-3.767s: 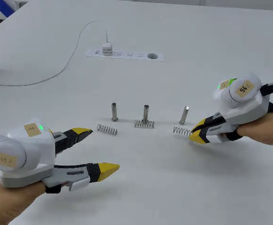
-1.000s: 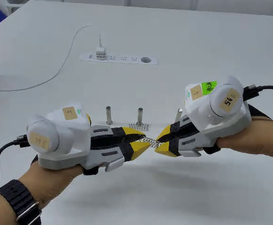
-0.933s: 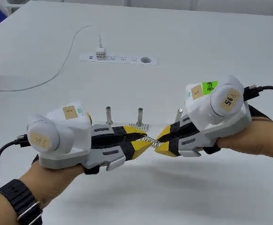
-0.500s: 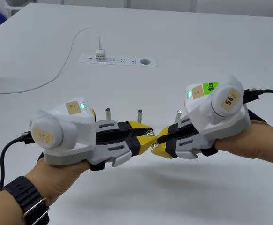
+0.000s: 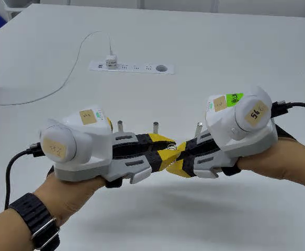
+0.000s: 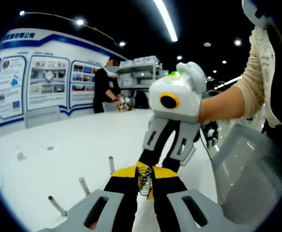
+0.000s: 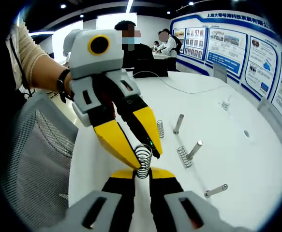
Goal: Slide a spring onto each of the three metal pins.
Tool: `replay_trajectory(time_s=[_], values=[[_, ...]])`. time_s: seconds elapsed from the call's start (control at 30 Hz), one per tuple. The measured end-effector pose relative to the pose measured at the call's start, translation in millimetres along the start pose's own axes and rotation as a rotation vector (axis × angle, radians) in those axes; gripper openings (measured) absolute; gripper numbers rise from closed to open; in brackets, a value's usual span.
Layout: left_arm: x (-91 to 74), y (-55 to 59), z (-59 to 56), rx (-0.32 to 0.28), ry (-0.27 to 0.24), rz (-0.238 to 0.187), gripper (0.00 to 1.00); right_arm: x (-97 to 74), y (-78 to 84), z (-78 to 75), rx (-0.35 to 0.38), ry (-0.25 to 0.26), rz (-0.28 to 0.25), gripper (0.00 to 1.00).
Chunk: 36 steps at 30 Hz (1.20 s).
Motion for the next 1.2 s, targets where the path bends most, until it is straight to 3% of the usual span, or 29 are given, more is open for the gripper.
replay_trajectory(time_s=[0.5, 0.67, 1.03, 1.2], values=[[19.5, -1.2, 6.2, 0.003, 0.013, 0.023, 0.10, -34.3, 18.0, -7.2, 0.062, 0.119, -0.026, 0.24], [29.7, -6.8, 10.4, 0.026, 0.005, 0.018, 0.10, -49.6, 20.8, -9.6, 0.083, 0.173, -0.053, 0.27], [57.8, -20.9, 36.2, 0.020, -0.043, -0.036, 0.10, -76.4, 29.3, -9.4, 0.130, 0.266, -0.086, 0.30], [70.5, -21.4, 45.7, 0.020, -0.047, -0.033, 0.10, -86.6, 32.8, -13.3, 0.147, 0.307, -0.104, 0.32]])
Point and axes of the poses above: the centre of the closed fingertips' face, and the gripper's own axes: x roughly forward along the fingers, z roughly to its left, y roughly out of its underside, the point moved 5 cm from there along -x, roughly backward along the fingers, and after that the axes turned 14 degrees about -z, right-handed, at the moved point
